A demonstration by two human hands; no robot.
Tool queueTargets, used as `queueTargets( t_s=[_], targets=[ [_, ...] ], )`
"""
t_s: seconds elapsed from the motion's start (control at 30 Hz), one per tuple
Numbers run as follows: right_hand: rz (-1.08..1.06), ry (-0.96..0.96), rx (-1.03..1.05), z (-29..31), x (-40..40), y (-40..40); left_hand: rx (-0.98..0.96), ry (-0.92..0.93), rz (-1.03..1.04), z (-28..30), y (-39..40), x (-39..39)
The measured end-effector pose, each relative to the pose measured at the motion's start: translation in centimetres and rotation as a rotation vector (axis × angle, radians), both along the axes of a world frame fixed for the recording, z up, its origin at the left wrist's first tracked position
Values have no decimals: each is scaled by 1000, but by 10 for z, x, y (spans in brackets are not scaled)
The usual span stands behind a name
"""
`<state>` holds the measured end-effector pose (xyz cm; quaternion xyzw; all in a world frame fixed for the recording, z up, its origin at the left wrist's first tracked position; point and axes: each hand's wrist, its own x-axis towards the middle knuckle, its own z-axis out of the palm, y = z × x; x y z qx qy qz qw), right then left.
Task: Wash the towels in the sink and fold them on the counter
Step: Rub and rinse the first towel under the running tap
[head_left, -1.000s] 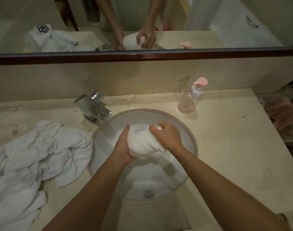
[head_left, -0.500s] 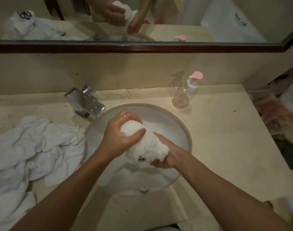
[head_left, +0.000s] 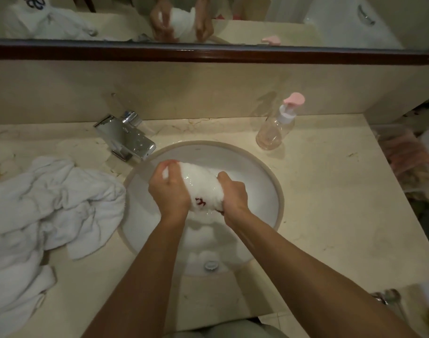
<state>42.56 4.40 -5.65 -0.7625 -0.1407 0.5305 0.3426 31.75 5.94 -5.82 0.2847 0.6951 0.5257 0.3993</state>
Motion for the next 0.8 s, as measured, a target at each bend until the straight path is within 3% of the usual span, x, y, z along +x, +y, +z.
queueTargets(
  t_s=[0.33, 0.47, 0.53, 0.67, 0.8],
  targets=[
    [83, -216, 21, 5, -4, 8, -125, -201, 260, -9, -1, 5],
    [118, -254, 24, 6, -7, 8, -129, -194, 254, -8, -3, 4],
    [139, -168, -4, 5, -6, 3, -97, -140, 176, -5, -6, -1],
    [256, 305, -126, 14, 11, -9, -11, 7, -31, 16, -13, -9],
    [237, 623, -141, 11, 26, -15, 128, 16, -300, 35, -34, -14]
  ],
)
